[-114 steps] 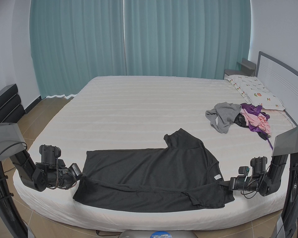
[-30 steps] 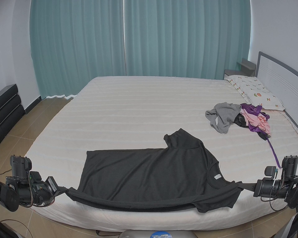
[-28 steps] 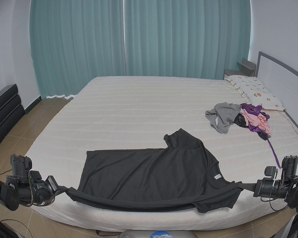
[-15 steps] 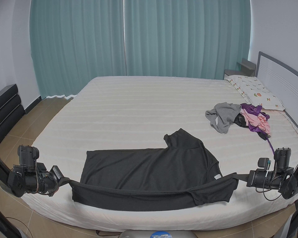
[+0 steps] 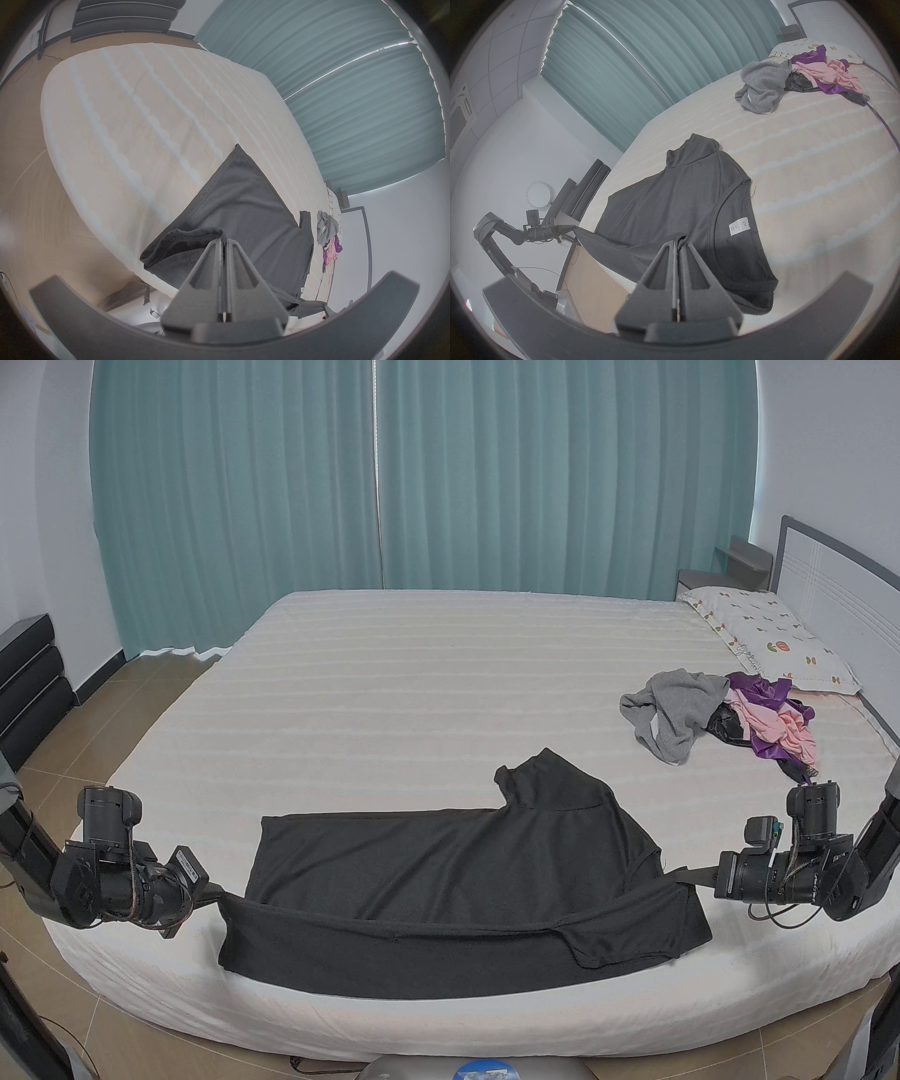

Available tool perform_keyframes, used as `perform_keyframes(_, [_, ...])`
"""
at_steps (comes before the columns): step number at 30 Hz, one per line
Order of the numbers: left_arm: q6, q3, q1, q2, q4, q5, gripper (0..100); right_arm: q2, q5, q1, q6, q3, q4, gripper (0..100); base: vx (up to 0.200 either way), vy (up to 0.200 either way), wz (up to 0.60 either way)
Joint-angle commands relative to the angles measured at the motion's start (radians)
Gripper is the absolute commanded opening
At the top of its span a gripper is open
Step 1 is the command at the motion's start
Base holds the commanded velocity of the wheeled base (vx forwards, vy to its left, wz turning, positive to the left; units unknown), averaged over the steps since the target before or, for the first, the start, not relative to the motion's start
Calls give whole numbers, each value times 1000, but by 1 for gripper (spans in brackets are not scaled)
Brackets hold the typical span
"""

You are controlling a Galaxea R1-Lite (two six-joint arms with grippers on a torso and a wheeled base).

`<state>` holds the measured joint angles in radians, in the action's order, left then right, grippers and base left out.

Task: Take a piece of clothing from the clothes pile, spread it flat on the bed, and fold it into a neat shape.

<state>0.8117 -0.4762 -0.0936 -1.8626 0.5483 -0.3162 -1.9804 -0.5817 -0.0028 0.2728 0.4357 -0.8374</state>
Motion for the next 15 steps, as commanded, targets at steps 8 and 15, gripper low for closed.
perform_keyframes(8, [3,-59,-1,-118,4,-1,0,-78,13,-6,3,109,43,0,0,0,0])
perform_keyframes(15, [3,-85,0,-168,7,-1,0,-140,19,-6,3,139,41,0,0,0,0])
